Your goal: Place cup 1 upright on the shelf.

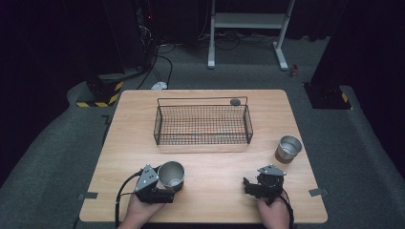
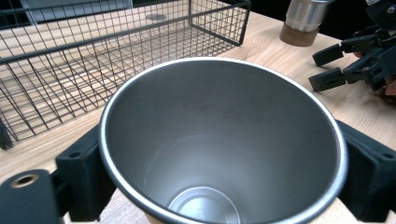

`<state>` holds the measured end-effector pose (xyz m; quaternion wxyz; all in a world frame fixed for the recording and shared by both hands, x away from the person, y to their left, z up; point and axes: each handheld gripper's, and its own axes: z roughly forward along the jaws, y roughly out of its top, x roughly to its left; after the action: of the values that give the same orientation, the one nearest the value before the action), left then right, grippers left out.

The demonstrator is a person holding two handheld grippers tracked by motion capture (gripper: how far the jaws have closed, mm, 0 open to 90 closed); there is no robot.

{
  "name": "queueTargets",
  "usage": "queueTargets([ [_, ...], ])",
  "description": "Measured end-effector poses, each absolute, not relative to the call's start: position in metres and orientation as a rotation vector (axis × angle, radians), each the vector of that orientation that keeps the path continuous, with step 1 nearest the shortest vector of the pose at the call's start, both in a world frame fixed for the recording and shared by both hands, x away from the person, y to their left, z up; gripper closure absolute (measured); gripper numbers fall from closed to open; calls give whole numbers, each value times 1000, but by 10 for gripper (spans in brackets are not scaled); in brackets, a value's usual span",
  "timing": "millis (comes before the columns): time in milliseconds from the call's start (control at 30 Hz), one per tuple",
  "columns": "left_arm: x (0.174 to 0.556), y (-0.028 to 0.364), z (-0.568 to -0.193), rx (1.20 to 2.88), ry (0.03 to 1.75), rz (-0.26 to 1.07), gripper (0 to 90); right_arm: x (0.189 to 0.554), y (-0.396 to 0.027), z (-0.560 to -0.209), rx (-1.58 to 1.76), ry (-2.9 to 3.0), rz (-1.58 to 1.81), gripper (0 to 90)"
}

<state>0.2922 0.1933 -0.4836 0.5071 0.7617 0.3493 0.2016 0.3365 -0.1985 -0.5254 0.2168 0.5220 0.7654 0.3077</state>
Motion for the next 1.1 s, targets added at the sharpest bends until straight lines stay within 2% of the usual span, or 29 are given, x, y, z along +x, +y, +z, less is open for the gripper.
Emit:
queueTargets([
  [1100,293,204,-479,1795,858,562,134,336,-198,-525,1446,2120,853,84],
])
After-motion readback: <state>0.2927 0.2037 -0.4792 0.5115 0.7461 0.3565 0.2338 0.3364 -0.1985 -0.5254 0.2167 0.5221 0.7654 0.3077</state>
